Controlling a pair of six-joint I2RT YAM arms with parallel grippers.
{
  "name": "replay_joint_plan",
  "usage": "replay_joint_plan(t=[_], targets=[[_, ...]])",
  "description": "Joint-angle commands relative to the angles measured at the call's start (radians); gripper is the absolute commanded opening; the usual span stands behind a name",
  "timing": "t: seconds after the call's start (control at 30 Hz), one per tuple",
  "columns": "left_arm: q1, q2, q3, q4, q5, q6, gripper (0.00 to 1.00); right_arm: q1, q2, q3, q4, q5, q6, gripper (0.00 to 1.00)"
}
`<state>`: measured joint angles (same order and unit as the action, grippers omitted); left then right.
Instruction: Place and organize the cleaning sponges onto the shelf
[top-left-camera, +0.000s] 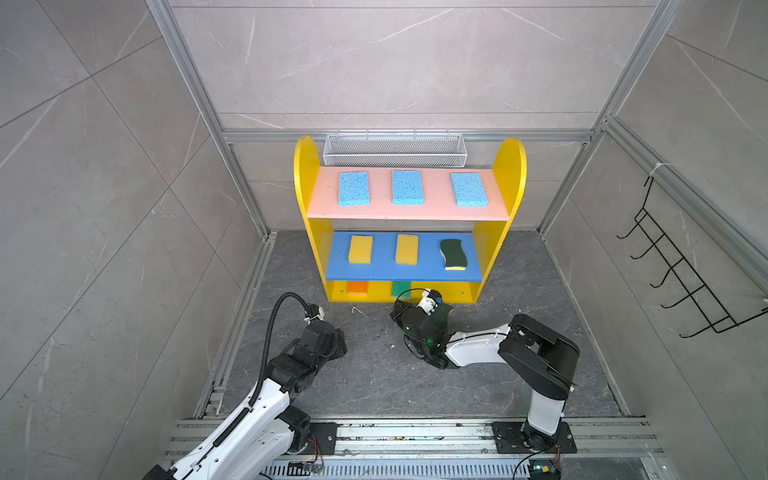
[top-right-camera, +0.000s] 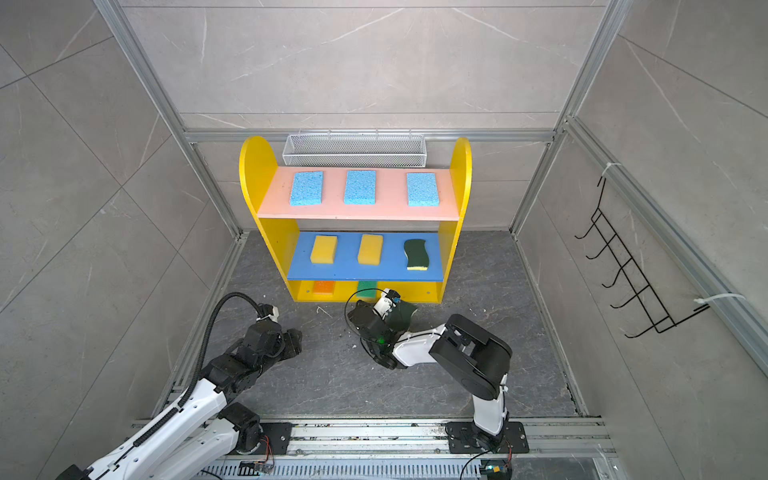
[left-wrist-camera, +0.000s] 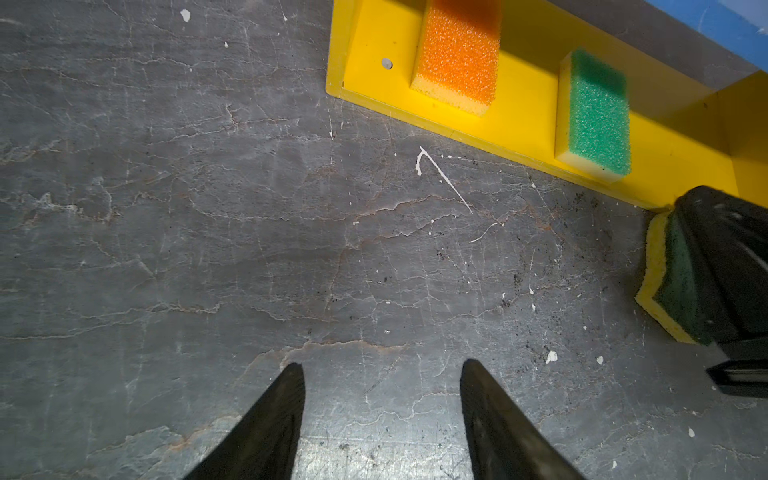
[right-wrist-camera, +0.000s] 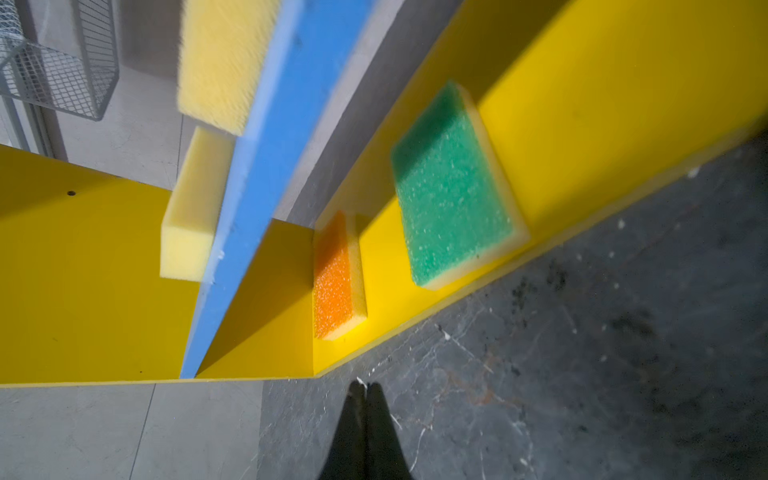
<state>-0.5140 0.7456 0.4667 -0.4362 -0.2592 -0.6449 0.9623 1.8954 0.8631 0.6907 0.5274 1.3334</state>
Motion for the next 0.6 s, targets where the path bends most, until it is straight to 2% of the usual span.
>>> replay_joint_plan(t=[0.0, 0.2, 0.57], targets=[[0.006, -0.025, 0.007, -0.012, -0.003, 0.02, 0.63, 0.007, 0.061, 0.011, 0.02, 0.008, 0.076, 0.0], [0.008, -0.022, 0.0, 0.007, -0.004, 0.028, 0.63, 0.016, 0.089, 0.006, 0.026, 0.032, 0.108, 0.0], [0.014, 0.021, -0.01, 0.06, 0.008, 0.034, 0.63, 0.0, 0.172, -0.033, 0.161, 0.049, 0.166, 0.0]])
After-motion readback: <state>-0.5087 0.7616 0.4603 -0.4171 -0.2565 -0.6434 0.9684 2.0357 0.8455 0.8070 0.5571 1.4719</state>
